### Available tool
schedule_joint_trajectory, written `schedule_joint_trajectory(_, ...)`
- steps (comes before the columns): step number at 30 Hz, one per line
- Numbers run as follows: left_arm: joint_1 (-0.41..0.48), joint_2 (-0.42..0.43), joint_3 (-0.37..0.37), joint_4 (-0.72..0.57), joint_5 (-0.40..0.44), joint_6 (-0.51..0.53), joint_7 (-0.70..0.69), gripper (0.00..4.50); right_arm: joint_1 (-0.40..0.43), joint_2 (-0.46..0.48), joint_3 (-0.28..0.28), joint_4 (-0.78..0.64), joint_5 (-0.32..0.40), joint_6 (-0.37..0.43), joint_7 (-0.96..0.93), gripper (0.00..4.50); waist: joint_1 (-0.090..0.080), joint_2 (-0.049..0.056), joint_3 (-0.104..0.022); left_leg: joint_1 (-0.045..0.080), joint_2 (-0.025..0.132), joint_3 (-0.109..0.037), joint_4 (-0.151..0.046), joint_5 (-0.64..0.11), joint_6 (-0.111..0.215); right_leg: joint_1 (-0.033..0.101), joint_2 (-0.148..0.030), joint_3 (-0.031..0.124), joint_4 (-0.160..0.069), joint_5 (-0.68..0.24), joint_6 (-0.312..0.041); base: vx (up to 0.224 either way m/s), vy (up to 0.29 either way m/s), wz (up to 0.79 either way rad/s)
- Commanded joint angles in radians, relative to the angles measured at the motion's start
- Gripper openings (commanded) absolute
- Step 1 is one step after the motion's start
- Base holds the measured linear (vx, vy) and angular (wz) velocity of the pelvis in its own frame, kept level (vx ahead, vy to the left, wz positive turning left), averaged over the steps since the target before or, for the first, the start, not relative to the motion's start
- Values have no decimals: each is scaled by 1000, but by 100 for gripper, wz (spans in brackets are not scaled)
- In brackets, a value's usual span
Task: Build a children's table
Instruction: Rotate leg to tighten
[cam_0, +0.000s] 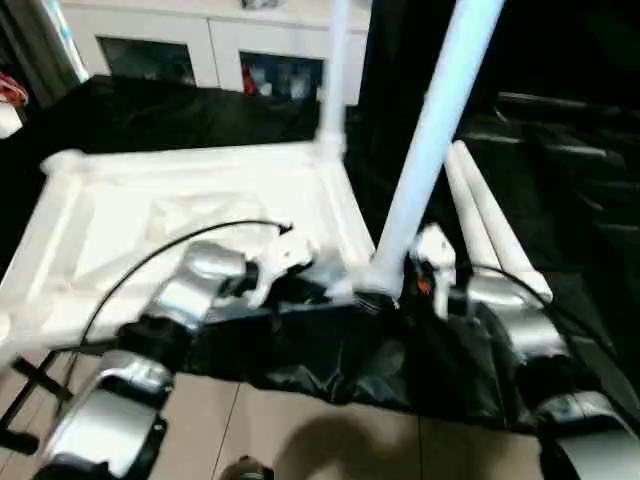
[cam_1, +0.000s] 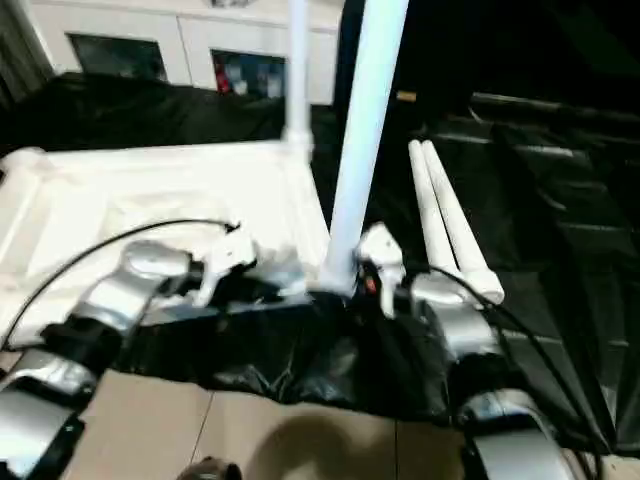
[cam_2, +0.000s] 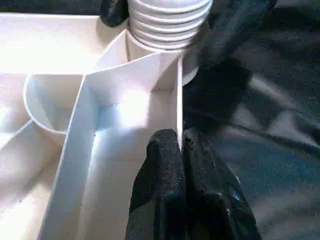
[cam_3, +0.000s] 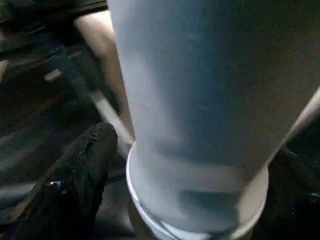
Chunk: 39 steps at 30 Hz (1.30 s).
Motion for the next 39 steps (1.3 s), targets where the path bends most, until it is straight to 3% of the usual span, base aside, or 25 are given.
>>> schedule_joint_trajectory(1, -15, -14, -12, -36, -20, -12, -15, 0, 20, 16, 70, -41, 4, 8, 95, 365, 1, 2, -64, 28, 56, -24, -64, -214, 58, 35, -81, 43, -72, -47, -260, 0, 0, 0)
schedule_joint_trajectory(10, -4, 22, -14, -41, -35, -14, -95, 0, 60, -27, 99, -120, 16, 59, 190, 302, 11, 2, -67, 29, 54, -24, -63, -199, 51, 35, -81, 42, -67, -21, -265, 0, 0, 0)
schedule_joint_trajectory(17, -7, -14, 10, -26, -32, -19, -12, 0, 46, 19, 68, -70, -8, 73, 67, 277, 8, 1, -64, 30, 54, -24, -66, -219, 33, 33, -82, 43, -72, -69, -260, 0, 0, 0)
schedule_joint_trajectory(20, -54, -76, 49, 42, -12, -11, 180, 0, 0, 89, 29, 44, -64, 92, -213, 275, 1, 0, -59, 33, 51, -27, -71, -259, 3, 30, -85, 45, -80, -155, -250, 0, 0, 0)
schedule_joint_trajectory(23, -74, -103, 63, 63, -4, -2, 258, 0, -34, 126, 1, 116, -86, 91, -379, 275, -13, -2, -58, 35, 50, -33, -77, -298, -36, 29, -90, 46, -88, -254, -218, 0, 0, 0)
schedule_joint_trajectory(24, -84, -122, 67, 71, 5, 10, 305, 0, -59, 150, -20, 163, -90, 101, -485, 274, -17, 1, -59, 38, 51, -32, -76, -299, -39, 25, -90, 48, -89, -247, -217, 0, 0, 0)
schedule_joint_trajectory(26, -95, -145, 70, 76, 14, 30, 360, 0, -86, 175, -40, 204, -89, 113, -578, 274, -22, 0, -59, 35, 50, -32, -76, -294, -34, 28, -88, 48, -89, -230, -216, 0, 0, 0)
schedule_joint_trajectory(27, -109, -180, 80, 83, 25, 66, 447, 0, -120, 210, -68, 248, -78, 121, -671, 274, -26, 2, -62, 35, 50, -30, -75, -269, -31, 27, -84, 49, -83, -176, -223, 0, 0, 0)
schedule_joint_trajectory(30, -116, -220, 86, 86, 25, 84, 495, 0, -144, 244, -72, 275, -95, 64, -724, 274, -21, 3, -68, 31, 47, -26, -68, -210, -10, 33, -82, 46, -75, -60, -234, 0, 0, 0)
schedule_joint_trajectory(32, -113, -233, 81, 90, 23, 73, 485, 0, -153, 262, -97, 289, -68, 62, -699, 343, -18, 1, -71, 28, 45, -25, -64, -165, 19, 38, -80, 45, -69, 24, -241, 0, 0, 0)
schedule_joint_trajectory(33, -109, -233, 74, 90, 26, 64, 474, 0, -154, 268, -110, 288, -48, 67, -679, 343, -17, -1, -70, 26, 44, -24, -63, -154, 37, 40, -80, 44, -67, 47, -243, 0, 0, 0)
schedule_joint_trajectory(35, -105, -230, 68, 88, 28, 56, 465, 0, -155, 269, -113, 286, -44, 64, -672, 349, -17, 2, -68, 26, 45, -24, -64, -166, 49, 39, -81, 43, -71, 26, -244, 0, 0, 0)
schedule_joint_trajectory(36, -100, -225, 63, 84, 27, 49, 447, 0, -155, 266, -107, 283, -47, 54, -658, 379, -17, 1, -67, 27, 46, -24, -64, -174, 48, 40, -82, 42, -73, 11, -243, 0, 0, 0)
schedule_joint_trajectory(39, -80, -200, 45, 58, 14, 19, 366, 0, -149, 246, -80, 272, -58, 14, -594, 387, -19, 4, -67, 28, 48, -27, -68, -204, 29, 39, -83, 43, -76, -40, -238, 0, 0, 0)
